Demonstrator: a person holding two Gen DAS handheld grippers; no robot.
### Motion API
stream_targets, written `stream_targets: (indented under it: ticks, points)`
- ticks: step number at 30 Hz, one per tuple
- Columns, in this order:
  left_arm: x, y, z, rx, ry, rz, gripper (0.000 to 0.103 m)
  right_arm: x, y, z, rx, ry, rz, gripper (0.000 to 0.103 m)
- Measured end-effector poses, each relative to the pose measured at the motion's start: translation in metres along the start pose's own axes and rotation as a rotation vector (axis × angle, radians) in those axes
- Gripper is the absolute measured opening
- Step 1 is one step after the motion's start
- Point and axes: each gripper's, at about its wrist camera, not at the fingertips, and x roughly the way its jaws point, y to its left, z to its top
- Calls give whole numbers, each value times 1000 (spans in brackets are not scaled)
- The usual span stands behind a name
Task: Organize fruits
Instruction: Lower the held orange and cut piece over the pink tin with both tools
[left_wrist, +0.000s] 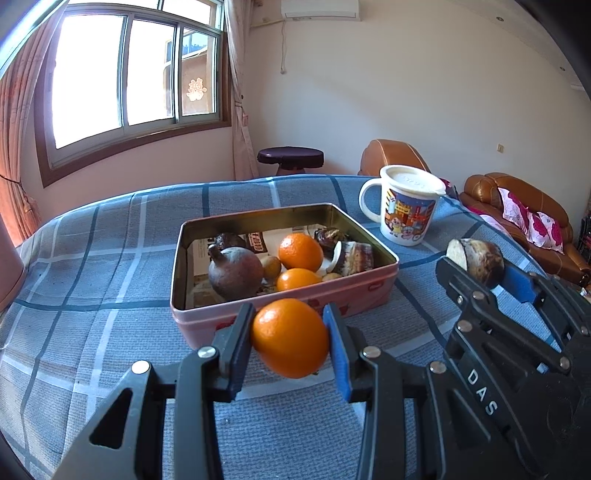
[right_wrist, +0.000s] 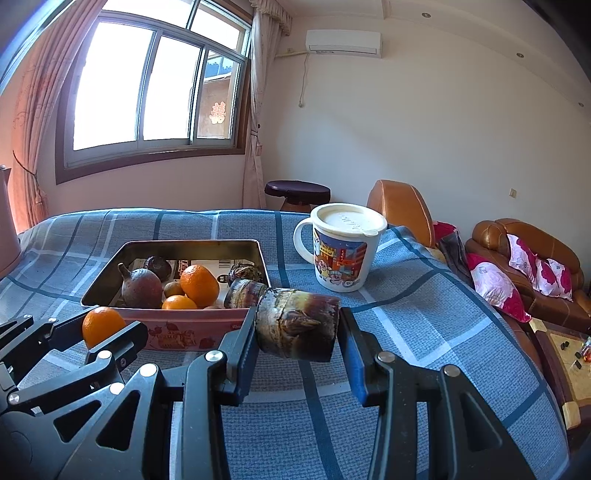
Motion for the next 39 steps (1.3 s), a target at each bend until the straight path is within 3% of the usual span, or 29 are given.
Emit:
stream_targets:
  ticks: [16, 25, 39]
  points:
    - [17, -2, 29, -27, -15, -53, 40, 18, -13, 30, 9, 0, 4, 43]
    - [30, 34, 55, -102, -47, 8, 39, 33, 3, 55, 54, -53, 74, 43]
    - [65, 67, 65, -153, -27, 86, 39, 77, 34, 71, 82, -19, 169, 43]
